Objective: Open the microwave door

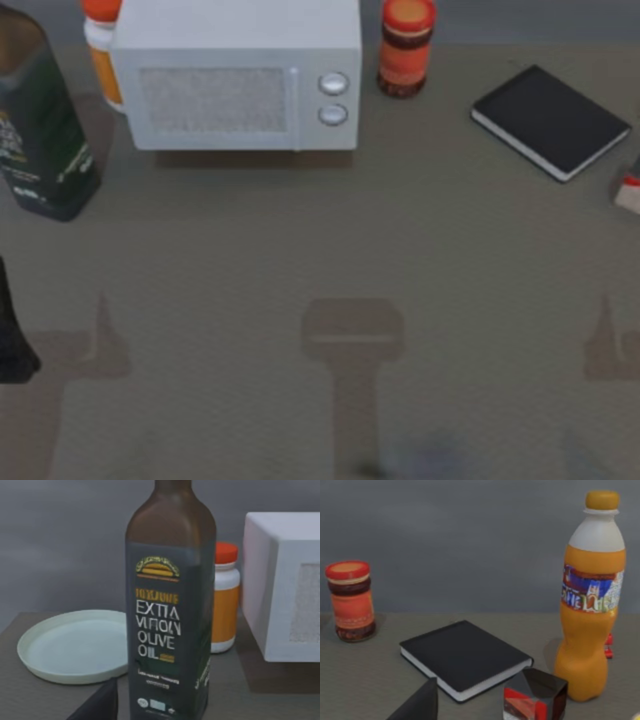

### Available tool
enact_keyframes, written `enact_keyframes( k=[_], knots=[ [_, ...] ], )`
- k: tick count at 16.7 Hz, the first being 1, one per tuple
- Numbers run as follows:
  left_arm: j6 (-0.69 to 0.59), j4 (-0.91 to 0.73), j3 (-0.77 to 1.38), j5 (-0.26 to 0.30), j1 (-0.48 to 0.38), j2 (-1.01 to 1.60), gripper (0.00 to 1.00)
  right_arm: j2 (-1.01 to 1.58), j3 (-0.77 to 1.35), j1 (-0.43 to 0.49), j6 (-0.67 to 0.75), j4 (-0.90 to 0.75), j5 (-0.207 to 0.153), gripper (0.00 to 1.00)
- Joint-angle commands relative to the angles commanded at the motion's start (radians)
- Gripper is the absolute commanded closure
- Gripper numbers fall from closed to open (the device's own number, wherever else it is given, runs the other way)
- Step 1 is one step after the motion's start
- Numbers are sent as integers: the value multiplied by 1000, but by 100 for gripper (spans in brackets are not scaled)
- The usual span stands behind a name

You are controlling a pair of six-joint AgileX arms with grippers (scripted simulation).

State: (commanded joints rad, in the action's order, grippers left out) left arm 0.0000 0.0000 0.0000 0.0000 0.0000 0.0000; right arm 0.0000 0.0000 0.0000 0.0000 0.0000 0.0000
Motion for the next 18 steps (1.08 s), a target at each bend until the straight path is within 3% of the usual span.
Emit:
enact_keyframes(
  k=[4,8,12,18],
  knots=[
    [-7,-21,29,-4,-11,30,0,0,0,0,0,0,0,0],
    [-49,-138,205,-32,-68,214,0,0,0,0,0,0,0,0],
    [-128,-320,535,-78,-160,544,0,0,0,0,0,0,0,0],
    [-282,-622,1192,-154,-322,1152,0,0,0,0,0,0,0,0]
  ],
)
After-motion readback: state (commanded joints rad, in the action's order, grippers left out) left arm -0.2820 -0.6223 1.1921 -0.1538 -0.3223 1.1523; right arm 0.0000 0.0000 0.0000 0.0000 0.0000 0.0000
